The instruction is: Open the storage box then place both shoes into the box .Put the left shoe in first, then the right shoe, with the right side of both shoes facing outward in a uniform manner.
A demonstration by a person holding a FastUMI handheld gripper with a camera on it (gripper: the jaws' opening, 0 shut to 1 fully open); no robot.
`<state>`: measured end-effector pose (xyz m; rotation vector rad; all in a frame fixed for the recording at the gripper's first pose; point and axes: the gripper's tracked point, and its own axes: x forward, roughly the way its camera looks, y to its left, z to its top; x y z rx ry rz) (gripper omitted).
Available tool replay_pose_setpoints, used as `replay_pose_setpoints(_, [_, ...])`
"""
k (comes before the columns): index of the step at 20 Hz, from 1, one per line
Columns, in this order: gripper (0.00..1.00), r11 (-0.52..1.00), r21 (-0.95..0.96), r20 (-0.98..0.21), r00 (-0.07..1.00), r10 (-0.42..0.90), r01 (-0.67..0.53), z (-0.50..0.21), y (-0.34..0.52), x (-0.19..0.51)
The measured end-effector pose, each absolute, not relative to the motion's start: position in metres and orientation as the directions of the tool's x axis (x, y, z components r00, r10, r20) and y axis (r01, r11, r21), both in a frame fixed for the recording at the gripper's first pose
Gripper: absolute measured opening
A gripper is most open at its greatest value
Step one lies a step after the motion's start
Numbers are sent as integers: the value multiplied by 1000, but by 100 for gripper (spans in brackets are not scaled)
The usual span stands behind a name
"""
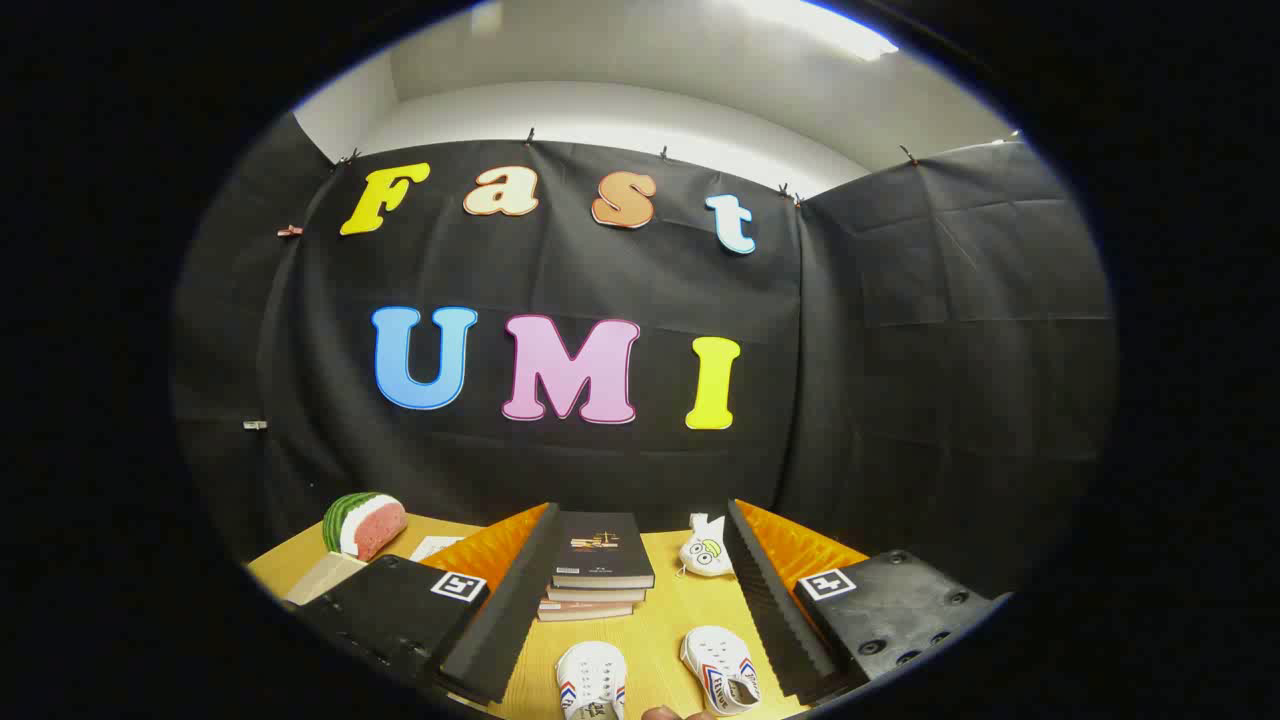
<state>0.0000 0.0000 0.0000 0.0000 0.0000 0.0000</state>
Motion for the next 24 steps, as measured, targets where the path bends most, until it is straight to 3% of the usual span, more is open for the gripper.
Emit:
replay_pose_setpoints(17, [97,1000,10,-30,999,-22,22,-8,-4,-22])
replay_pose_setpoints(24, [97,999,55,-106,994,5,1,-27,-2,-19])
